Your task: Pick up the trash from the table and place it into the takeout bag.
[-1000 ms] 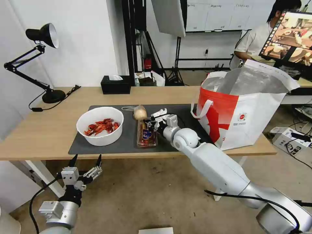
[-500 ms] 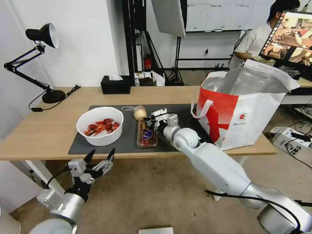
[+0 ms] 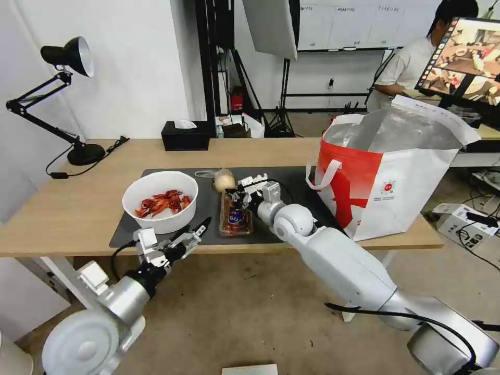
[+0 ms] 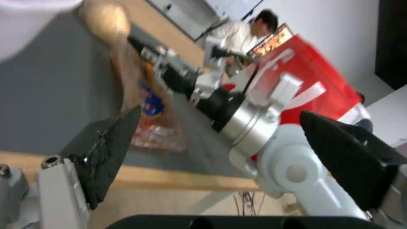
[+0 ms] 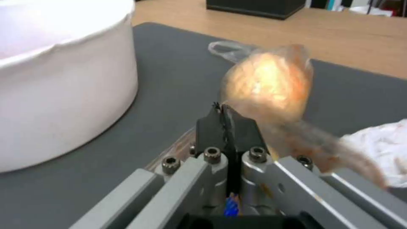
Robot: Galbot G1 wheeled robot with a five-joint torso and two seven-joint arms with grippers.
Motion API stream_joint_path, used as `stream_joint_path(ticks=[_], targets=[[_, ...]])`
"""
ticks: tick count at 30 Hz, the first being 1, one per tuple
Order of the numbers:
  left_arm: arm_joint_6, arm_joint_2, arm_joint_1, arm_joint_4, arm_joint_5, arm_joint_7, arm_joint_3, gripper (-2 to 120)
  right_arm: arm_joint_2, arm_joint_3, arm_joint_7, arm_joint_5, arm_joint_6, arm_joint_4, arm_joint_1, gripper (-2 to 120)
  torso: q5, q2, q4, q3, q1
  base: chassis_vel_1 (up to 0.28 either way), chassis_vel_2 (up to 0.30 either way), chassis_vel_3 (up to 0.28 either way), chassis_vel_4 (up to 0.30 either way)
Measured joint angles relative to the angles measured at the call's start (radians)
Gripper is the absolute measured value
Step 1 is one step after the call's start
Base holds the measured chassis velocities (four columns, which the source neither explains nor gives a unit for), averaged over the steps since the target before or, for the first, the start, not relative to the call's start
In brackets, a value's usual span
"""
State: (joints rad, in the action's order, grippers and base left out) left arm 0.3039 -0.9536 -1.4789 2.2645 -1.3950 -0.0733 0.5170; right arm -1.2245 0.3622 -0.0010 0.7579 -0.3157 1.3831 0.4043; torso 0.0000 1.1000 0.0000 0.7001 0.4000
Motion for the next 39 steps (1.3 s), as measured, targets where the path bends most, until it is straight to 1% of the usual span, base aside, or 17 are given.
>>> stream_joint_path(ticks=[1,4,6,11,12,14,16,18,20,21,23,24,27,28,32,39], targets=[[0.0,0.0,0.0,0.0,0.0,0.0,0.0,100,0.0,0.0,0.0,0.0,0.0,0.0,0.0,0,0.0,0.0,0.0,0.0,0.0,0.0,0.0,0.0,0.0],[0.003,0.007,0.059,-0.063,-0.03,-0.013,-0.047,100,-0.005,0.004,-0.001,-0.001,0.0,-0.003,0.001,0,-0.0003,0.0,0.0,0.0,0.0,0.0,0.0,0.0,0.0],[0.003,0.006,0.069,-0.071,-0.035,-0.017,-0.054,100,-0.007,0.003,0.0,-0.002,0.0,-0.004,0.002,0,-0.0002,0.0,0.0,0.0,0.0,0.0,0.0,0.0,0.0],[0.008,-0.002,0.151,-0.144,-0.071,-0.05,-0.097,100,-0.026,-0.004,0.007,-0.014,0.0,-0.009,0.007,0,-0.0001,0.0,0.0,0.0,0.0,0.0,0.0,0.0,0.0],[0.008,-0.002,0.151,-0.144,-0.071,-0.05,-0.097,100,-0.026,-0.004,0.007,-0.014,0.0,-0.009,0.007,0,-0.0001,0.0,0.0,0.0,0.0,0.0,0.0,0.0,0.0],[0.02,-0.002,0.187,-0.175,-0.083,-0.063,-0.112,100,-0.03,-0.006,0.013,-0.018,0.0,-0.009,0.007,0,-0.0001,0.0,0.0,0.0,0.0,0.0,0.0,0.0,0.0],[0.024,-0.002,0.196,-0.183,-0.089,-0.067,-0.115,100,-0.031,-0.006,0.015,-0.019,0.0,-0.008,0.007,0,-0.0001,0.0,0.0,0.0,0.0,0.0,0.0,0.0,0.0],[0.034,0.002,0.232,-0.208,-0.109,-0.076,-0.131,100,-0.031,-0.008,0.021,-0.02,0.0,0.001,0.007,0,0.0,0.0,0.0001,0.0,0.0,0.0,0.0,0.0,0.0],[0.037,0.005,0.244,-0.215,-0.113,-0.079,-0.139,100,-0.03,-0.008,0.022,-0.02,0.0,0.004,0.007,0,-0.0001,0.0,0.0001,0.0,0.0,0.0,0.0,0.0,0.0],[0.044,0.008,0.262,-0.228,-0.115,-0.083,-0.151,100,-0.026,-0.008,0.024,-0.021,-0.001,0.008,0.009,0,-0.0001,0.0,0.0001,0.0,0.0,0.0,0.0,0.0,0.0],[0.083,0.016,0.298,-0.252,-0.12,-0.103,-0.169,100,-0.019,-0.009,0.034,-0.03,-0.001,0.012,0.012,0,0.0,0.0,-0.0001,0.0,0.0,0.0,0.0,0.0,0.0],[0.083,0.016,0.298,-0.252,-0.12,-0.103,-0.169,100,-0.019,-0.009,0.034,-0.03,-0.001,0.012,0.012,0,0.0,0.0,-0.0001,0.0,0.0,0.0,0.0,0.0,0.0],[0.102,0.023,0.342,-0.276,-0.139,-0.131,-0.191,100,-0.008,-0.011,0.042,-0.033,-0.001,0.023,0.016,0,0.0,0.0,0.0,0.0,0.0,0.0,0.0,0.0,0.0],[0.102,0.023,0.342,-0.276,-0.139,-0.131,-0.191,100,-0.008,-0.011,0.042,-0.033,-0.001,0.023,0.016,0,0.0,0.0,0.0,0.0,0.0,0.0,0.0,0.0,0.0],[0.124,0.023,0.391,-0.294,-0.174,-0.164,-0.212,100,0.001,-0.014,0.045,-0.033,-0.003,0.032,0.018,0,0.0,0.0,-0.0001,0.0,0.0,0.0,0.0,0.0,0.0],[0.138,0.021,0.44,-0.319,-0.191,-0.193,-0.252,100,0.003,-0.022,0.049,-0.032,-0.011,0.031,0.025,0,0.0,0.0,-0.0001,0.0,0.0,0.0,0.0,0.0,0.0]])
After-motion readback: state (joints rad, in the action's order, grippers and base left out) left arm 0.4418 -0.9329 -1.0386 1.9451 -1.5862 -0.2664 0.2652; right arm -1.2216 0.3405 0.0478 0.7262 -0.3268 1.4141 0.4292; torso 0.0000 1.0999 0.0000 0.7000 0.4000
